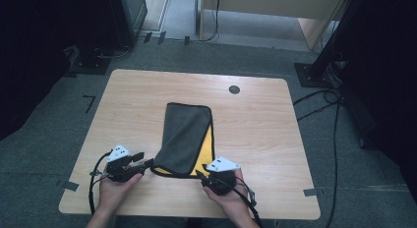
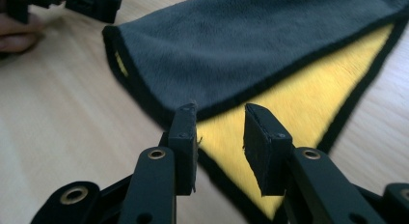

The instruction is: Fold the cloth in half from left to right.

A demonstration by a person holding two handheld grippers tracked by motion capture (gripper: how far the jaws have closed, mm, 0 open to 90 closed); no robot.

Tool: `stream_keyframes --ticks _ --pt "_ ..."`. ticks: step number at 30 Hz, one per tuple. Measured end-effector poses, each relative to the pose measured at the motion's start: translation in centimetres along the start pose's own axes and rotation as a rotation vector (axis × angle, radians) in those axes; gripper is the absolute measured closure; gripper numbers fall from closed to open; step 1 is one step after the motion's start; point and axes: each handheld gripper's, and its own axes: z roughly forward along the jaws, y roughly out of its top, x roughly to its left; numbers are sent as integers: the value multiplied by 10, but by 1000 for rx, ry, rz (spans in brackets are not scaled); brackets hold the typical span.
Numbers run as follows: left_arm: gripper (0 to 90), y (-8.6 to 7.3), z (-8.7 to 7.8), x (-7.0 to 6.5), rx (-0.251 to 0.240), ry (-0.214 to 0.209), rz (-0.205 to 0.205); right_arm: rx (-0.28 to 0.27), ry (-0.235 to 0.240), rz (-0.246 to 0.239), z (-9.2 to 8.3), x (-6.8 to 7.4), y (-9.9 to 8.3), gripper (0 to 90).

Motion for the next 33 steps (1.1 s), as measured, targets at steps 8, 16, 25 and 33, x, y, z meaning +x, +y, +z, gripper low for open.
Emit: stream_keyframes --ticks 8,16,25,33 --pt "462 0 1 -1 9 -7 5 36 -4 43 36 -3 11 657" --pt "466 0 0 0 6 -10 -2 60 -27 22 47 0 5 803" --pt "471 -1 -2 -2 -8 -22 4 22 -15 42 31 -4 11 866" --pt "474 -1 -4 -12 0 -59 30 17 -30 63 -4 -31 12 862"
